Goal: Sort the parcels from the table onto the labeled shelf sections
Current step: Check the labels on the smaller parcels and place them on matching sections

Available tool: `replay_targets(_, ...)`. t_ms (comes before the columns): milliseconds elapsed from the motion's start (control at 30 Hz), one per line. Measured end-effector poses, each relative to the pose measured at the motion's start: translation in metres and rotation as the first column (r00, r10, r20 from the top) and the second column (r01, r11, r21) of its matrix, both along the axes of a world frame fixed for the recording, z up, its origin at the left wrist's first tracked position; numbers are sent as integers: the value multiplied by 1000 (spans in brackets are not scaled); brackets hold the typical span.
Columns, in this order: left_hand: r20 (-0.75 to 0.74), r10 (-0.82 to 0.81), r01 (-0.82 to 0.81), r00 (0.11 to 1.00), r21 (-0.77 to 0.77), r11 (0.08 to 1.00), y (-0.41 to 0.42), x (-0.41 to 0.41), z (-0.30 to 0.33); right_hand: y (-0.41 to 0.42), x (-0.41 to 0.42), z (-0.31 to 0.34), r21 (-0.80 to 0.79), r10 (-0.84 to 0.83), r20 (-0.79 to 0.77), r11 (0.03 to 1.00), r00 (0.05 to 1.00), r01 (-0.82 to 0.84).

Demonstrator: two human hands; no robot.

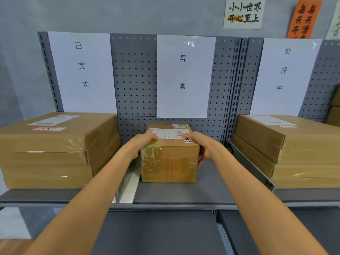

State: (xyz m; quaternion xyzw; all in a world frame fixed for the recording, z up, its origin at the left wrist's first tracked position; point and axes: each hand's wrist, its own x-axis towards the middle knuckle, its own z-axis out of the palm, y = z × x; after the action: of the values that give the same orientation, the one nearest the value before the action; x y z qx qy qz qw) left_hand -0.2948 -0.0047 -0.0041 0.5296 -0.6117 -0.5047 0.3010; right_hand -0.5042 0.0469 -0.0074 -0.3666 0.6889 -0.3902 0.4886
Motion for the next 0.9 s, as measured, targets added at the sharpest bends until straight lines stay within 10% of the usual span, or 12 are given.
replay_targets(433,118,82,-48,990,-264,963,-3,13,14,17,12,19,-290,-149,-333,956,931,49)
replay_targets(700,629,252,376,735,-689,620,36,38,35,58,47,45,-277,-164,-915,920,370,-276)
replay_targets(900,668,359,483,651,-730,483,71,68,32,94,79,43,-201,-196,-979,934,48,-295)
